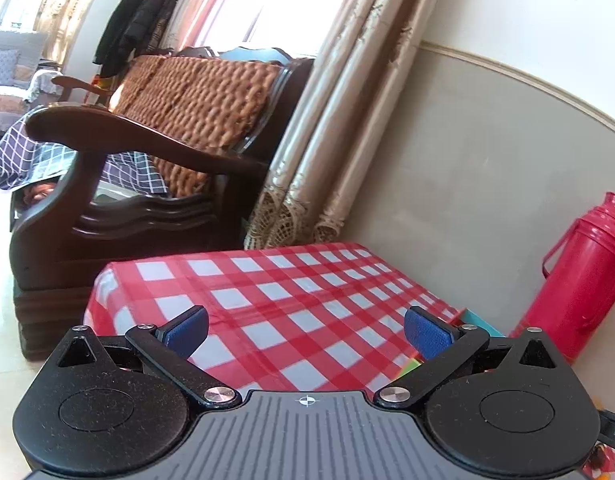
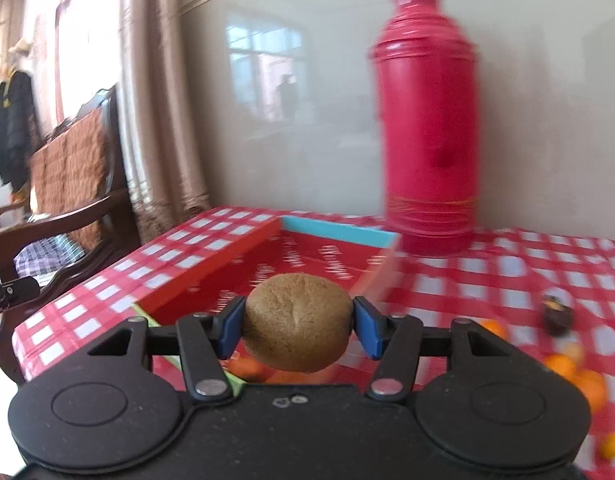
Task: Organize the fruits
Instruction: 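Carry the kiwi into the box and release it with the right gripper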
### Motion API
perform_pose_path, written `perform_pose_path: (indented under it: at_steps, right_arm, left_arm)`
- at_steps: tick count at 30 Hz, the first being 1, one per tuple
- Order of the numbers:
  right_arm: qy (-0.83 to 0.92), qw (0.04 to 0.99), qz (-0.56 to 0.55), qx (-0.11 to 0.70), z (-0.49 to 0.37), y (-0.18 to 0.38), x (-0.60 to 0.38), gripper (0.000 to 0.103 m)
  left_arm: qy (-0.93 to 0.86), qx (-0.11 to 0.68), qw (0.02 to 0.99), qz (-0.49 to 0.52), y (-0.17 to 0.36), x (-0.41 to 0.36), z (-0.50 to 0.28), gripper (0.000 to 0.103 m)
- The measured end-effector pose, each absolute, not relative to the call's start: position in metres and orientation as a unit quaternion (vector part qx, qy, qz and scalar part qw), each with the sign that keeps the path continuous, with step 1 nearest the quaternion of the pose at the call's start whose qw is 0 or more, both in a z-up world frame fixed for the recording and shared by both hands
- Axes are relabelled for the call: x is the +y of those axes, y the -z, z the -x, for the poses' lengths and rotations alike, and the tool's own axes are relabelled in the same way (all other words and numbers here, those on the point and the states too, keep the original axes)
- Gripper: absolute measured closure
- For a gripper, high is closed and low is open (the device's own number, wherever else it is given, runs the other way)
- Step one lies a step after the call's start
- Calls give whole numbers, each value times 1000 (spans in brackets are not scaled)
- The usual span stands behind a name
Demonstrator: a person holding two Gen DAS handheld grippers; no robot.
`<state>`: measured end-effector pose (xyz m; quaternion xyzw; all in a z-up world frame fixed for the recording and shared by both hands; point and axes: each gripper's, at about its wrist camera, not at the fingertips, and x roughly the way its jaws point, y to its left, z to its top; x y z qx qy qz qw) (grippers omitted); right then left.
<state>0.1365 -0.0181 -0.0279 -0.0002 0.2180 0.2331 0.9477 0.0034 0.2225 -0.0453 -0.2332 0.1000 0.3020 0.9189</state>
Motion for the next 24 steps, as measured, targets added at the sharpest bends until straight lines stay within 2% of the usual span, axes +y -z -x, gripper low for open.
perform_pose_path:
  at_steps: [7, 14, 17, 19, 24]
  right_arm:
    - [-255, 933, 19, 252, -164, 41, 39, 53]
    - [-261, 920, 29, 290, -175, 57, 54, 53]
    - [-264, 922, 31, 283, -174, 59, 54, 51]
    - [-266, 924, 30, 274, -170, 55, 51, 44]
    - [-267, 935, 40, 231, -154, 39, 41, 43]
  left_arm:
    - [-313, 96, 912, 247, 48, 236, 2, 0]
    - [-307, 98, 915, 245, 48, 233, -1, 0]
    - [-306, 98, 917, 237, 47, 229, -2, 0]
    - [-307, 98, 917, 236, 46, 228, -2, 0]
    - [-304, 98, 920, 227, 45, 222, -3, 0]
